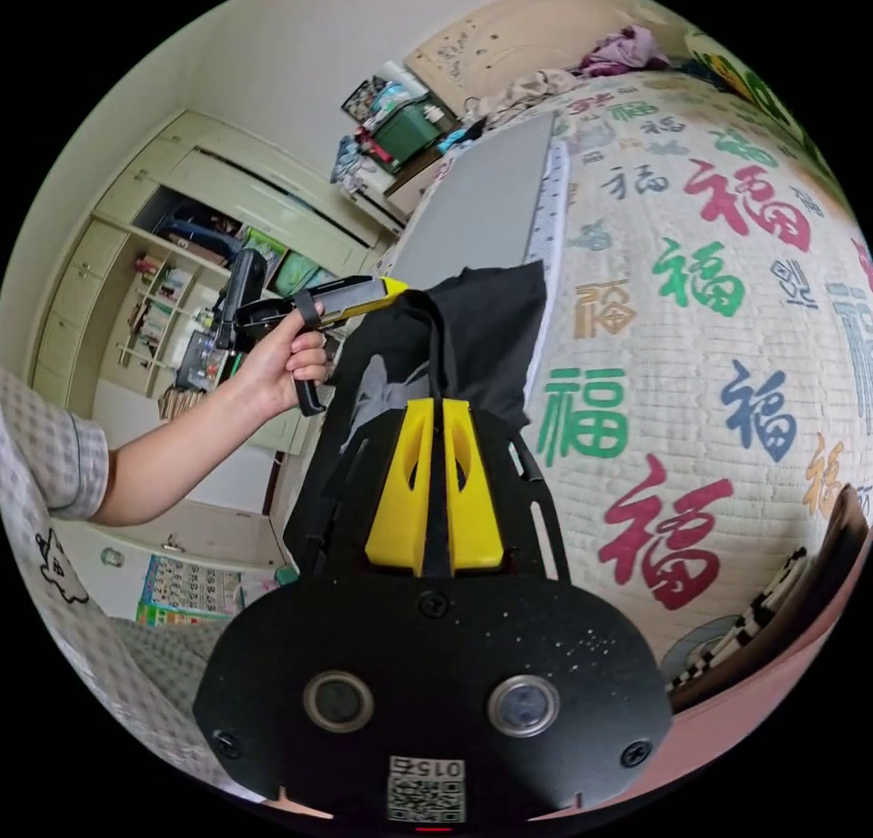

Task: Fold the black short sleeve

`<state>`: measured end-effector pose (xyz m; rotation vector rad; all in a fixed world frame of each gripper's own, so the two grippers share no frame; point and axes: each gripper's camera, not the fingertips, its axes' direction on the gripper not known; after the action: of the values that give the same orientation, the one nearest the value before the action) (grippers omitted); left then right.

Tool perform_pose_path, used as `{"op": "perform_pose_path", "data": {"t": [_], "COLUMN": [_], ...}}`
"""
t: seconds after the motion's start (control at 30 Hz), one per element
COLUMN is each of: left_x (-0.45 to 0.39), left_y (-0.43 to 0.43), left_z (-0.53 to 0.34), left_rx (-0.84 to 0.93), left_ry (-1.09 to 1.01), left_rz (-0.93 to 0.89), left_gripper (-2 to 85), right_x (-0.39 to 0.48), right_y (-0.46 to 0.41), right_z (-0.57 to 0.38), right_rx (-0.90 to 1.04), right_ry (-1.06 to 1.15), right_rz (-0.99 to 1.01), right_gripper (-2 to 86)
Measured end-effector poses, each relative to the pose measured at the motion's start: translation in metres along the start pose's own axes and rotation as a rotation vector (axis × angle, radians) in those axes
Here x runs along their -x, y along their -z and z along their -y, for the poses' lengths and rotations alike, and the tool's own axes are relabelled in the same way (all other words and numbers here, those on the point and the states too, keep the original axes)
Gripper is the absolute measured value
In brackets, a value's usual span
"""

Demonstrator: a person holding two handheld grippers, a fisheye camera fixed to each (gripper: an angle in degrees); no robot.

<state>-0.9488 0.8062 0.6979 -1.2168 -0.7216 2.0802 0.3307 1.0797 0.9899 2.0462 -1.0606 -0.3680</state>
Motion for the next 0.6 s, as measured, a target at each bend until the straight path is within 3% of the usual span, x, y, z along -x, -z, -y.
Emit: {"op": "perform_pose_path", "data": {"t": [0.33, 0.6], "left_x": [0.121, 0.133], "left_y": [0.028, 0.051], "left_z": [-0.074, -0.044], "left_rx": [0.070, -0.027], "left_ry": [0.128, 0.111], "left_rz": [0.105, 0.053], "left_gripper": [-0.3, 3.8], "right_x": [0.021, -0.060], "right_y": [-0.126, -0.086], "right_z": [-0.056, -0.061], "right_rx": [0.285, 0.162], "right_ry": [0.087, -0.010], "right_rz": [-0.036, -0.157], "right_gripper": [4.5, 6.4]}}
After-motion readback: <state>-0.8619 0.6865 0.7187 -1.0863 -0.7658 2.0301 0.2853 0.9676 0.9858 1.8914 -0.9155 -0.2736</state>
